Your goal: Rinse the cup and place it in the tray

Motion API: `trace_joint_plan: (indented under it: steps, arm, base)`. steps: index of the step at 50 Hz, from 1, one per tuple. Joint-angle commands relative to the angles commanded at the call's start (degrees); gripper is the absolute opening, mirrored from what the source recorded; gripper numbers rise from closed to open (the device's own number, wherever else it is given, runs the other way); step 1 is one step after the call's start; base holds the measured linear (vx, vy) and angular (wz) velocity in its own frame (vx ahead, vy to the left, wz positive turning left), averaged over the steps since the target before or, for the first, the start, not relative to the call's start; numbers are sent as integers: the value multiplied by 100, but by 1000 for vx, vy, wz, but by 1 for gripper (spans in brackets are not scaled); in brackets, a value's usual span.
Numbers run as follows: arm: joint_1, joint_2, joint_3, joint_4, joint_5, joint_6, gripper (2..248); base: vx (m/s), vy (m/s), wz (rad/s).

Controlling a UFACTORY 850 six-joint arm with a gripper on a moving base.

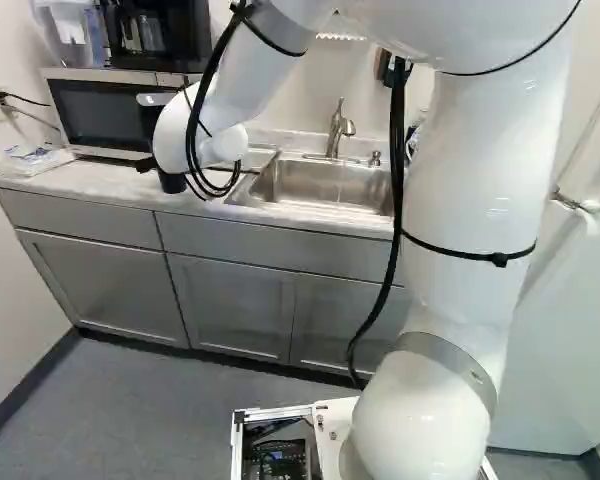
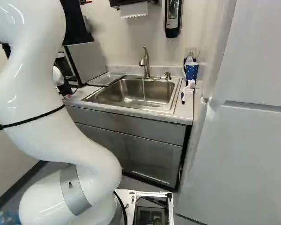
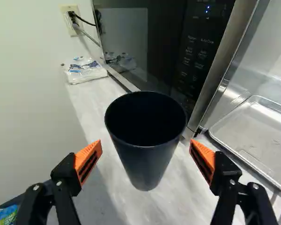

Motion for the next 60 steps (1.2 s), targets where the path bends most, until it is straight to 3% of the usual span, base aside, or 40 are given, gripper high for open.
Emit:
trace_joint_plan:
  steps: [40,60]
  arm:
    - [12,-332,136,0,1030,0,247]
    - [16,-370,275,0,1098,0,247]
  base:
    - [0,0,0]
    - [0,0,0]
